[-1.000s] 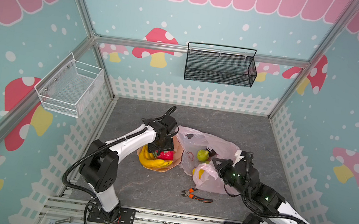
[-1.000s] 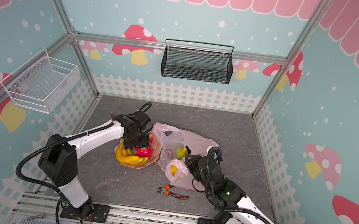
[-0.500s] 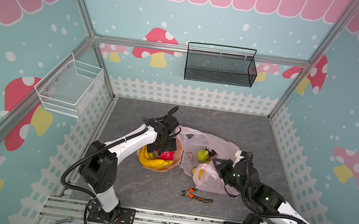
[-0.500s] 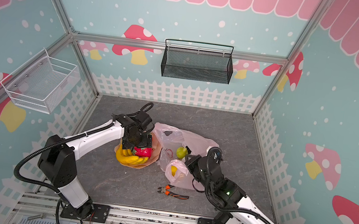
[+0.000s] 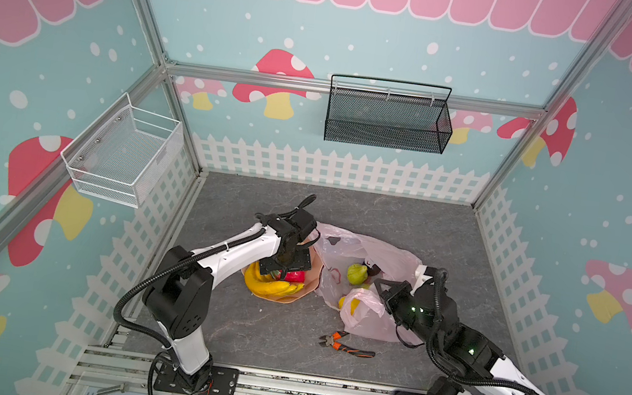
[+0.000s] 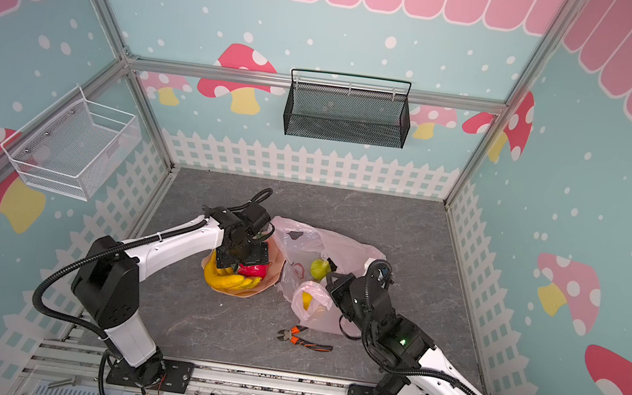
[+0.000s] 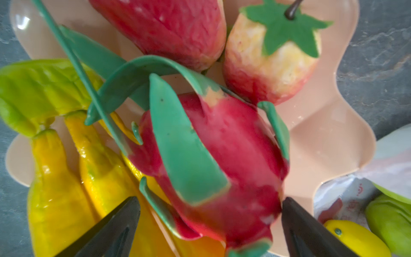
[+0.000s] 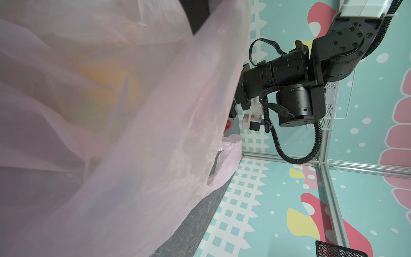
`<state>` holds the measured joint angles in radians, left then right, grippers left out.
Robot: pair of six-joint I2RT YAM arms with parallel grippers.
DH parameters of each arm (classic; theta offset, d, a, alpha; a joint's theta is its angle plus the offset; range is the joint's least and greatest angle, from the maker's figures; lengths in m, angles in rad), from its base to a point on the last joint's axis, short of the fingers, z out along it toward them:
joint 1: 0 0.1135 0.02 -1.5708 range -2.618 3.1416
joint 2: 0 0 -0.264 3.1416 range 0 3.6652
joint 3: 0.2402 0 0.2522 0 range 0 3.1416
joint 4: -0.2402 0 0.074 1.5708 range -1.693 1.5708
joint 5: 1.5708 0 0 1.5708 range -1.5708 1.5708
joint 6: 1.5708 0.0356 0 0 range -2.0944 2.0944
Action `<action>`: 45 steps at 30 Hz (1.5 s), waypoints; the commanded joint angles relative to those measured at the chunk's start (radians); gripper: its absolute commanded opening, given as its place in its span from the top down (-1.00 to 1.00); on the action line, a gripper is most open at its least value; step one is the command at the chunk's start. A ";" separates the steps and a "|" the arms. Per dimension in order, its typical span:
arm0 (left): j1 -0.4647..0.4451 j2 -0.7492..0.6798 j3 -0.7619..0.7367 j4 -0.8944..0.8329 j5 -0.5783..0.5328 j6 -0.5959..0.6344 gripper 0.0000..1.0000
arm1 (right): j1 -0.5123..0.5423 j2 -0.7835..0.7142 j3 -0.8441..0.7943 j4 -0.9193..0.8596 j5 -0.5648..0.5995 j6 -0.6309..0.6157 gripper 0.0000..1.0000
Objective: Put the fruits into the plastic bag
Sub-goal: 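Lower the open left gripper onto the red dragon fruit in the bowl, then close the left gripper around the red dragon fruit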
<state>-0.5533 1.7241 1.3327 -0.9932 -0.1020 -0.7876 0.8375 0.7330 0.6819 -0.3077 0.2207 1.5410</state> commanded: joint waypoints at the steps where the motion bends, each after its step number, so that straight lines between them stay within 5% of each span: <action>1: -0.003 0.024 -0.017 0.018 -0.051 -0.036 -1.00 | -0.003 -0.011 0.020 -0.011 0.015 -0.005 1.00; 22: -0.003 0.103 -0.061 0.118 -0.015 -0.031 -0.97 | -0.004 0.010 0.040 -0.016 0.012 -0.014 1.00; 45: 0.006 -0.088 -0.013 0.075 0.063 0.035 -0.30 | -0.002 0.006 0.043 -0.022 0.022 -0.011 1.00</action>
<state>-0.5503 1.6974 1.2900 -0.8978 -0.0471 -0.7700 0.8375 0.7467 0.6991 -0.3195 0.2214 1.5261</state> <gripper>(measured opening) 0.881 0.044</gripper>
